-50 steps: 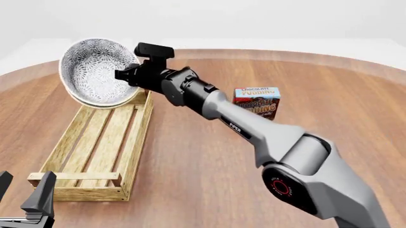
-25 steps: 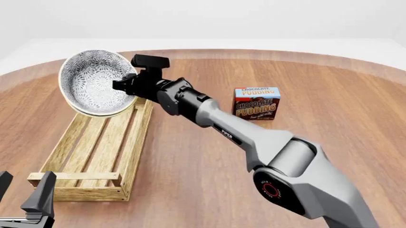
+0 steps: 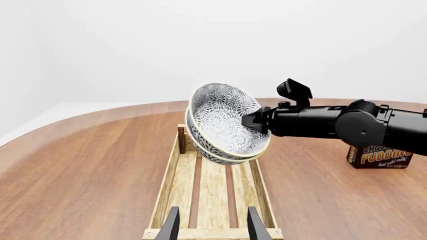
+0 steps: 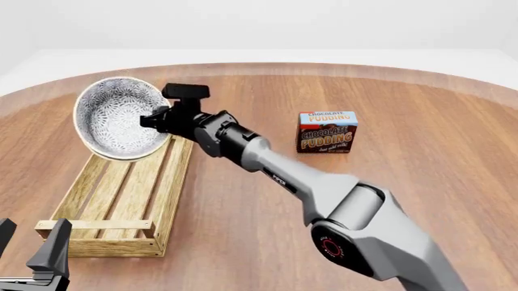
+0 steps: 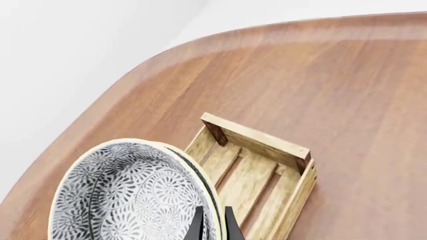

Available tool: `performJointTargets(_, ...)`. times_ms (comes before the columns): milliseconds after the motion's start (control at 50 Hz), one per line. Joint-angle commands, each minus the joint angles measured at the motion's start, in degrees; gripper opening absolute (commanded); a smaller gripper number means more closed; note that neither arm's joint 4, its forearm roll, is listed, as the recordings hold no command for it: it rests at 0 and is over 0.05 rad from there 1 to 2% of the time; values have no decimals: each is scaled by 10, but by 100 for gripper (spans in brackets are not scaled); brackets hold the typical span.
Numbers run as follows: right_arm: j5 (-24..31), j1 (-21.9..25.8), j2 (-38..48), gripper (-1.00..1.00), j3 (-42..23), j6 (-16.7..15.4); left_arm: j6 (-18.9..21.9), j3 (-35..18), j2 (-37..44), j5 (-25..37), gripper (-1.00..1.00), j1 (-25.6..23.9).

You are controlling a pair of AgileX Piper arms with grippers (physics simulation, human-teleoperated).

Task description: Stack the left bowl on the right bowl and place them in the tray.

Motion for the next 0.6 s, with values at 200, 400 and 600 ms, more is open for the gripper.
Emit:
performJointTargets(200, 12, 9, 35, -100, -49, 4, 0, 0, 0, 0, 100, 0)
performJointTargets(400, 19, 11, 56, -100, -71, 6, 0, 0, 0, 0, 100, 0)
performJointTargets(600, 18, 9, 67, -100, -77, 4, 0, 0, 0, 0, 100, 0)
